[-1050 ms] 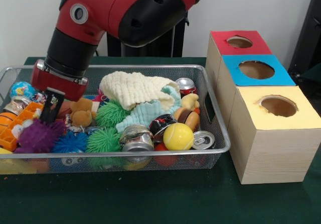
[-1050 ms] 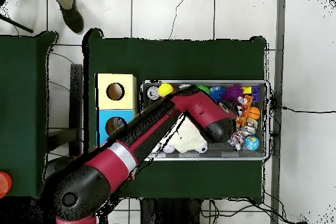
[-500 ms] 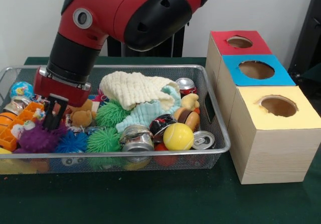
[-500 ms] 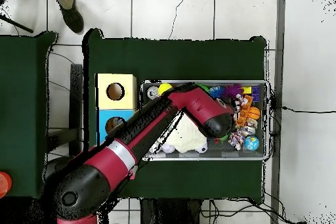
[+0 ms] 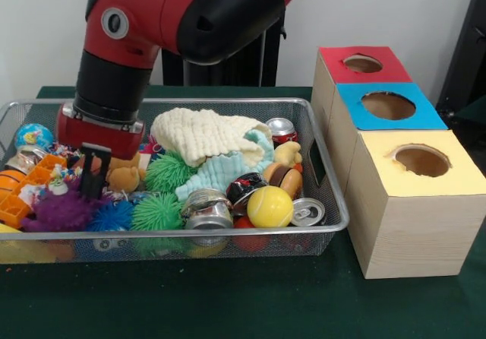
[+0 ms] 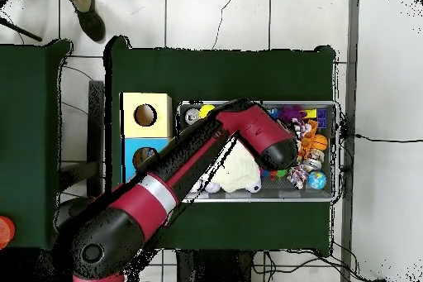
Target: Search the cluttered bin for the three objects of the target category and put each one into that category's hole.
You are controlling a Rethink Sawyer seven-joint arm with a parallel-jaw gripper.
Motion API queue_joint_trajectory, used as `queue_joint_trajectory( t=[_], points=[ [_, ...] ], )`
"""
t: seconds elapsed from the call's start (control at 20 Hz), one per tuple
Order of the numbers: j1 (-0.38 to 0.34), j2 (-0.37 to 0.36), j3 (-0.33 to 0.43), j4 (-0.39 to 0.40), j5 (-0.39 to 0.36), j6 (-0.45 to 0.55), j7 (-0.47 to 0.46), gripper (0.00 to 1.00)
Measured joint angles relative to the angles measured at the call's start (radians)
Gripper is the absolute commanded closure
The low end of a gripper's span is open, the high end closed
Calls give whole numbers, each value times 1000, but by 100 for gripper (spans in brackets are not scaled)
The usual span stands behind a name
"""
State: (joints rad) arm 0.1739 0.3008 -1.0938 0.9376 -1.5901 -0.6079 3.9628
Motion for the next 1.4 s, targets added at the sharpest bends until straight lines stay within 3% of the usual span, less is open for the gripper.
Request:
queue_joint_trajectory(
  t=[0.55,0.85,0.9,1.4],
  points=[
    [-11,-112,3,0,9,-232,0,100],
    [-12,-148,3,1,15,-257,0,100],
    [-15,-158,3,1,20,-257,0,0],
    [-24,-170,7,1,54,-257,0,0]
  ],
)
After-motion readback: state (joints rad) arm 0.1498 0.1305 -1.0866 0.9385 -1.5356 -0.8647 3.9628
